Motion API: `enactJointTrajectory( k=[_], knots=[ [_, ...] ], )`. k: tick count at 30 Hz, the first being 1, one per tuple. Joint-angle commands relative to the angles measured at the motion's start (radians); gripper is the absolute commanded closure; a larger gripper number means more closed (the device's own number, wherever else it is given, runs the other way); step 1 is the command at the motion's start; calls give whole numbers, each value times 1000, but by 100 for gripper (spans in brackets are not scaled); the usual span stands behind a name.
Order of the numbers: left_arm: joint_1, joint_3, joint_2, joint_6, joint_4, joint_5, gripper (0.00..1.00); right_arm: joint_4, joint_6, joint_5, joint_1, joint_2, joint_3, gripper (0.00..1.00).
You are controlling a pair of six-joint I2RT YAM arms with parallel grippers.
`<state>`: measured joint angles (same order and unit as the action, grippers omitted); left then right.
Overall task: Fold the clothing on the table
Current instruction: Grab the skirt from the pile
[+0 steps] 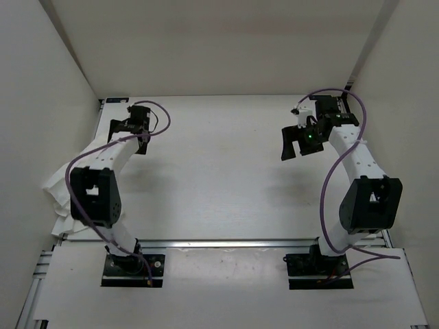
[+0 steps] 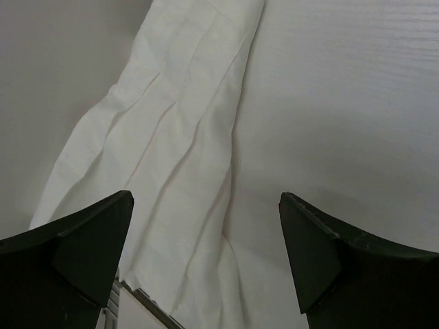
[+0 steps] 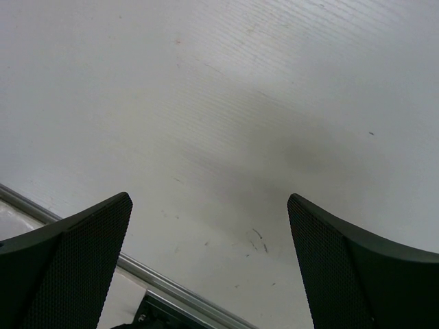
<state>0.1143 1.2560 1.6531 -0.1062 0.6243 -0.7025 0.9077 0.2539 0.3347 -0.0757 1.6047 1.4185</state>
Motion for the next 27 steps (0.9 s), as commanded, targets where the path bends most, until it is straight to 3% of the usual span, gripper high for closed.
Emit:
enactJointTrajectory(
  k=[1, 5, 11, 18, 20, 23, 25, 27],
  knots=[
    [-13, 94, 132, 82, 26, -41, 2, 7, -15, 66, 54, 0, 10, 1],
    [-76, 111, 241, 102, 44, 20, 1, 37, -41, 122, 125, -29, 51, 1],
    [-172, 91, 296, 68, 11, -57, 3, 59, -68, 165, 198, -120, 30, 1],
    [-245, 212, 402, 23, -26, -35, 2, 82, -45, 139, 218, -137, 6, 1],
    [-258, 242, 439, 8, -28, -29, 13, 92, -45, 138, 258, -124, 20, 1],
    [-274, 260, 467, -1, -41, 6, 44, 102, -50, 155, 293, -117, 17, 1],
    [-278, 256, 473, -6, -37, 44, 75, 94, -54, 156, 301, -117, -1, 1],
    [-280, 252, 465, -9, -43, 67, 100, 82, -62, 156, 301, -130, -29, 1]
  ],
)
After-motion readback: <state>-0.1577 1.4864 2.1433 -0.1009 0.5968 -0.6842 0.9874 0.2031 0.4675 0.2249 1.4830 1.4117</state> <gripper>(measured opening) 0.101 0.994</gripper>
